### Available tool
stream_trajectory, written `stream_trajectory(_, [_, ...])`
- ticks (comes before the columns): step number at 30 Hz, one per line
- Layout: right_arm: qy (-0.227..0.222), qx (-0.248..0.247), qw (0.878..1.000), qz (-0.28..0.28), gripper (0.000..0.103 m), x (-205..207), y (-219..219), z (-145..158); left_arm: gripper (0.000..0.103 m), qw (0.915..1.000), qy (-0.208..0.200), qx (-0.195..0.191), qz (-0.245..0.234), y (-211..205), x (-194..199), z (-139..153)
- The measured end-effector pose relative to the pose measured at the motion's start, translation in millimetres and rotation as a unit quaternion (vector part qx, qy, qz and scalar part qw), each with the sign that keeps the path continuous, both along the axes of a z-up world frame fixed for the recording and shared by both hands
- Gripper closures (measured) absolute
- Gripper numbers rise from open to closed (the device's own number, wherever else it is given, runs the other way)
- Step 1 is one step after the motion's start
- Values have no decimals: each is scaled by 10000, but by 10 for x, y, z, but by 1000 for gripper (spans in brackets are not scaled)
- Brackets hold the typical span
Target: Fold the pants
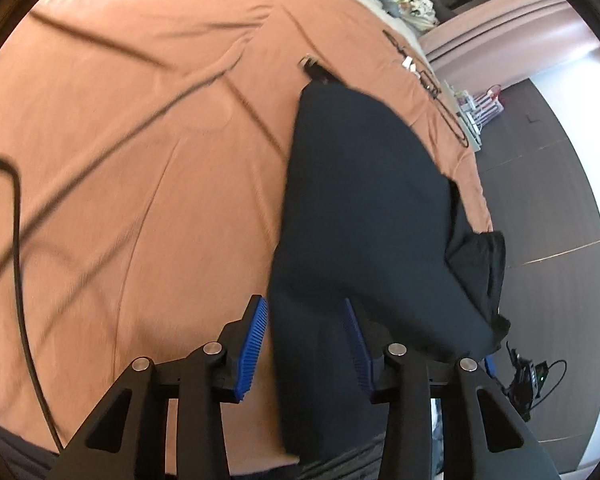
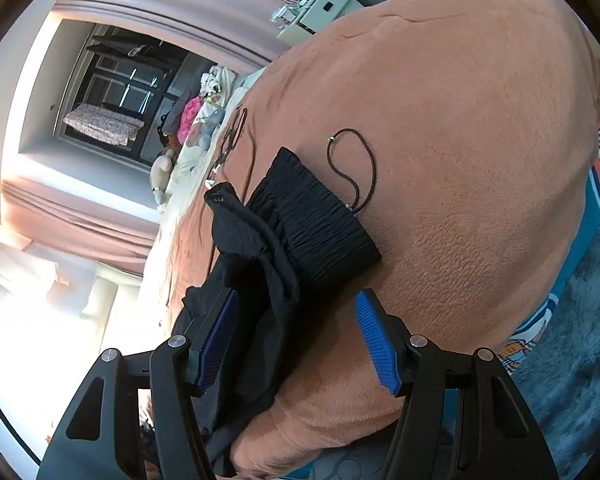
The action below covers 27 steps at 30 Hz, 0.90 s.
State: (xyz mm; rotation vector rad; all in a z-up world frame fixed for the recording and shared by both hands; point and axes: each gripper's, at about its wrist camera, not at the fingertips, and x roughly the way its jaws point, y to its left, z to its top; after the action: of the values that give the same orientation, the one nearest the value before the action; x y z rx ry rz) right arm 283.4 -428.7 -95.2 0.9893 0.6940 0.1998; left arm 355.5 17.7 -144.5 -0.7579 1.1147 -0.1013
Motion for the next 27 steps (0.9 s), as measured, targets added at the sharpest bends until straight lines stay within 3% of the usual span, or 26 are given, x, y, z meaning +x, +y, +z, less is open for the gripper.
stream_trajectory(9, [74,610,9981,-57,43,41,-37,-174,61,9991,197,-307,-205,-304,-119,-118])
stream_trajectory(16, [202,1185,9923,-307,43,82,-101,-313,61,9990,355,-188,-187,-390,-213,-237])
stream_trajectory(20, [269,1257,9906,-463,43,162,-140,-374,62,9988,413,7,-246,-472,-169,-233])
stream_trajectory(22, [414,1317,9887,-582,43,202,-154,-431,82,9987,438,73,-238,-504,-149,-233])
stream_trajectory(25, [498,1401,9865,-691,48,269,-188,-468,96,9987,398,154,-286,-521,-149,-182])
stream_trajectory(27, [513,1085,9905,-672,72,318,-202,-375,98,9983,373,316,-308,-508,-168,-110])
